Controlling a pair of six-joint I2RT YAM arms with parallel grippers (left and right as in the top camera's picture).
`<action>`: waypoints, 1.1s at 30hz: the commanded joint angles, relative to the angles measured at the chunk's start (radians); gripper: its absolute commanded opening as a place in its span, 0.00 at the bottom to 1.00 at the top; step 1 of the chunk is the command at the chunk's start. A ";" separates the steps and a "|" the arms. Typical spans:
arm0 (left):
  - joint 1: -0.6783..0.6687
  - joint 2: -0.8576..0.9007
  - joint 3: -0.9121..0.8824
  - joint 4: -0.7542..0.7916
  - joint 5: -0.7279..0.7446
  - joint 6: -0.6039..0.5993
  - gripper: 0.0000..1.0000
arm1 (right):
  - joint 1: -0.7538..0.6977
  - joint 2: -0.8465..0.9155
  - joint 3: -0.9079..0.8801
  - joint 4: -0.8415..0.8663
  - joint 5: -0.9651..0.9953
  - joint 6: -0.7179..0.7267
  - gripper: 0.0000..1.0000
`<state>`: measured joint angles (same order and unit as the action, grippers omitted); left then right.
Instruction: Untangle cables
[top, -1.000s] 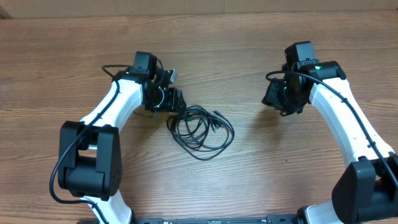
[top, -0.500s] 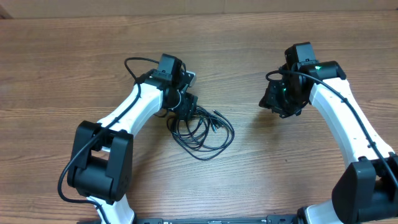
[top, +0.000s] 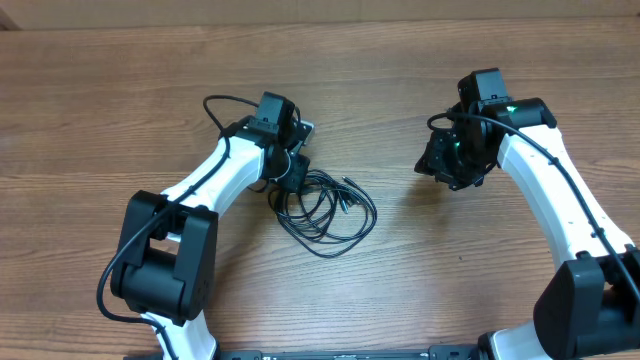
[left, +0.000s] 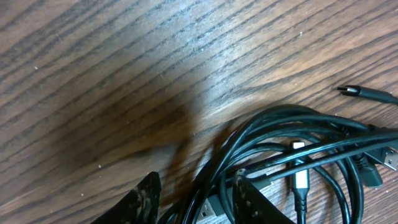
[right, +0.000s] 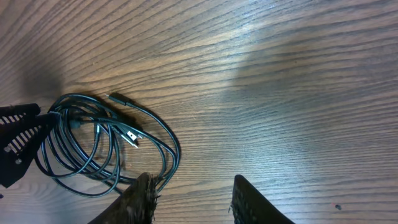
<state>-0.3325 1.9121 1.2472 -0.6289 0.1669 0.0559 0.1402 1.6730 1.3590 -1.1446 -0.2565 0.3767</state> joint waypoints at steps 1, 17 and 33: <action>-0.003 0.013 -0.037 0.002 -0.010 0.008 0.41 | 0.004 -0.011 0.016 -0.003 -0.012 -0.019 0.37; 0.006 -0.049 0.109 -0.096 0.221 -0.061 0.04 | 0.005 -0.011 0.016 -0.016 -0.045 -0.084 0.38; 0.014 -0.102 0.285 -0.061 0.779 -0.079 0.04 | 0.093 -0.010 0.015 0.093 -0.280 -0.278 0.60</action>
<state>-0.3267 1.8221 1.5154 -0.7208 0.8196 -0.0101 0.1871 1.6730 1.3590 -1.0748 -0.4995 0.1337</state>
